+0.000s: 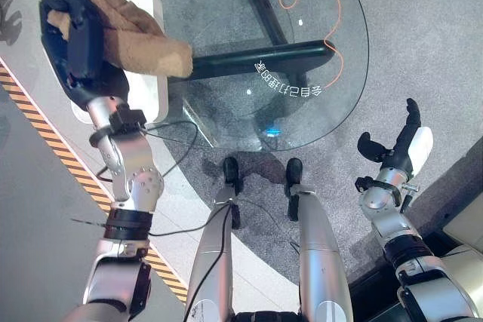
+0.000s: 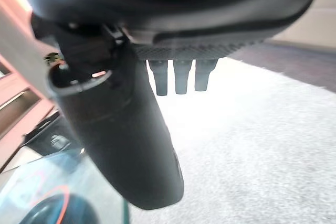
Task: Wipe the table with a cloth and put it in the basket.
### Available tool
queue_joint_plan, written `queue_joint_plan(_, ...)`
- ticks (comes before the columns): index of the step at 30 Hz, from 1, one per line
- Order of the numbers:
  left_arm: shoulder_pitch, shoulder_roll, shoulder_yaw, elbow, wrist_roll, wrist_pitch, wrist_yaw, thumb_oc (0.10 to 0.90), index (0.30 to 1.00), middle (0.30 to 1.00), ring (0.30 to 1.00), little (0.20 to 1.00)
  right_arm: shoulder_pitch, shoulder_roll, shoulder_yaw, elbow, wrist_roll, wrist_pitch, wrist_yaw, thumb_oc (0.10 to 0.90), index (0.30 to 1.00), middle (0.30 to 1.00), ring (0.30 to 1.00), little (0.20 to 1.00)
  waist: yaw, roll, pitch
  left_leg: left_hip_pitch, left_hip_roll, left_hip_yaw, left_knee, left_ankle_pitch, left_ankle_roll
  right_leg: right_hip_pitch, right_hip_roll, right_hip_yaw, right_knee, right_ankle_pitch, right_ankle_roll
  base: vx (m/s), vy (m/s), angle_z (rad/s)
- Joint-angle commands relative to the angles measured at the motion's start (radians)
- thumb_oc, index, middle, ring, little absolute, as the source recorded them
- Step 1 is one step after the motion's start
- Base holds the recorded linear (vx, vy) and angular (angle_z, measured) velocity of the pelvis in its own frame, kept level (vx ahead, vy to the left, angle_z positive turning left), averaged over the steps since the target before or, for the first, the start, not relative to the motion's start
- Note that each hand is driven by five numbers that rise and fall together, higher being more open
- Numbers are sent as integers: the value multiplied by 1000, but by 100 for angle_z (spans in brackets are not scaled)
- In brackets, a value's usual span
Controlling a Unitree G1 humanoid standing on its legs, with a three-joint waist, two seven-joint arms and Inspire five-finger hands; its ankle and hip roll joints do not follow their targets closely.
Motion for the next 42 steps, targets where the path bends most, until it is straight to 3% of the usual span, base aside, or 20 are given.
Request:
queue_joint_plan(1,-141,117,52,-14,137,-126,58,100,300,300,300,200,-41,-67,6,-3,35,-79,-81,800,900,900,900,900,2,7,-29,24,-53,51,49,-109,35,40,64,-36,-67,-22,-2,0,0,0)
queue_joint_plan(5,-187,154,32,66,192,-122,119,100,300,300,300,200,-60,-79,14,35,79,-81,-77,800,900,900,900,900,1,4,-29,19,-49,53,51,-110,33,37,62,-38,-71,-21,-3,0,0,0)
queue_joint_plan(15,-295,299,-37,339,180,-126,211,100,300,300,300,200,-103,-99,29,177,135,-136,-51,800,900,900,900,900,-8,0,-29,3,-43,55,62,-113,32,22,67,-38,-69,-23,-7,0,0,0)
queue_joint_plan(24,-319,354,-72,458,264,-100,305,100,300,300,300,200,-107,-102,34,189,144,-140,-58,800,900,900,900,900,-13,-8,-29,-12,-40,52,70,-117,30,10,70,-36,-69,-23,-7,0,0,0)
queue_joint_plan(34,-372,396,-138,559,389,-18,396,100,300,300,300,200,-115,-99,42,262,179,-146,-31,800,900,900,900,900,-17,-16,-29,-29,-33,52,78,-120,29,-3,75,-33,-64,-25,-7,0,0,0)
queue_joint_plan(42,-425,422,-184,640,378,51,429,100,300,300,300,200,-116,-81,51,364,247,-128,57,800,900,900,900,900,-21,-20,-29,-34,-30,50,84,-124,29,-6,76,-32,-65,-24,-6,0,0,0)
